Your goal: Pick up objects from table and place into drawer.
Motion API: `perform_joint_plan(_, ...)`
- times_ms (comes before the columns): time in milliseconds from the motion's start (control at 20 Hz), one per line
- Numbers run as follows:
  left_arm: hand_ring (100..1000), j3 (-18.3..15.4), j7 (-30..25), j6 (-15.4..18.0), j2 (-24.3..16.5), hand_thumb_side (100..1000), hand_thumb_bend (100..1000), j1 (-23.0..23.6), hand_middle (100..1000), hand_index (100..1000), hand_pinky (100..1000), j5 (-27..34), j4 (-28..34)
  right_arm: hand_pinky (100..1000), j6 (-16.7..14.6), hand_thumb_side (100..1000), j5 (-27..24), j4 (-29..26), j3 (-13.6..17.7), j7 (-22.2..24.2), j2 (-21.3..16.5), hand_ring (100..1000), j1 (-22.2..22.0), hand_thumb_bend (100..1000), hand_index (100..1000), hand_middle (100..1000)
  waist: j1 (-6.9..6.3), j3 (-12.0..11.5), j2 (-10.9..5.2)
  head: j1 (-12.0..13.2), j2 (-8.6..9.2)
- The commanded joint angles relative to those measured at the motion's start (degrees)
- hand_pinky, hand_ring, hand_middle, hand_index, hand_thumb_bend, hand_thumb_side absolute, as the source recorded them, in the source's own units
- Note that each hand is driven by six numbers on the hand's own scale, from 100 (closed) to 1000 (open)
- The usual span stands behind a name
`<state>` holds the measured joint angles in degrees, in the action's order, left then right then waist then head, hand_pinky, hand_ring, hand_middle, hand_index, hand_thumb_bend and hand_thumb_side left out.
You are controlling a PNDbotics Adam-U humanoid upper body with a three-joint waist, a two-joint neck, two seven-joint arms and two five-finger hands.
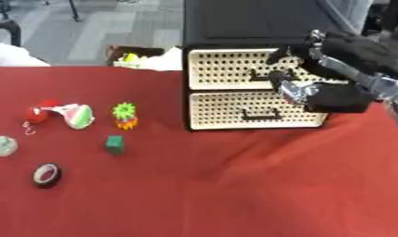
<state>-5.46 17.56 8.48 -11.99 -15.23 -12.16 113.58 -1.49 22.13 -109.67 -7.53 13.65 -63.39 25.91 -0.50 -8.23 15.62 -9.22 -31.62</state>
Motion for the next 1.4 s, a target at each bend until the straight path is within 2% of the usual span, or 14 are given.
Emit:
perform_joint_plan(50,502,0.0,-0.2,0.1,-0.9,850,100,-0.7,593,711,445,0.1,1.0,100,0.5,1000,0.6,1.5,0.3,0.8,-0.8,100,1.4,100,806,100,0.10,-0.1,-0.67,-0.2,0.65)
perform_joint_plan(1400,501,0.1,-0.4,0.3,-0.6,851,100,-0.7,594,709,444,0.0,1.0,100,-0.4,1000,3.0,14.6,-0.5,2.2,2.7,100,5.8,100,800,100,-0.04,-1.1,0.34,-1.4,1.68)
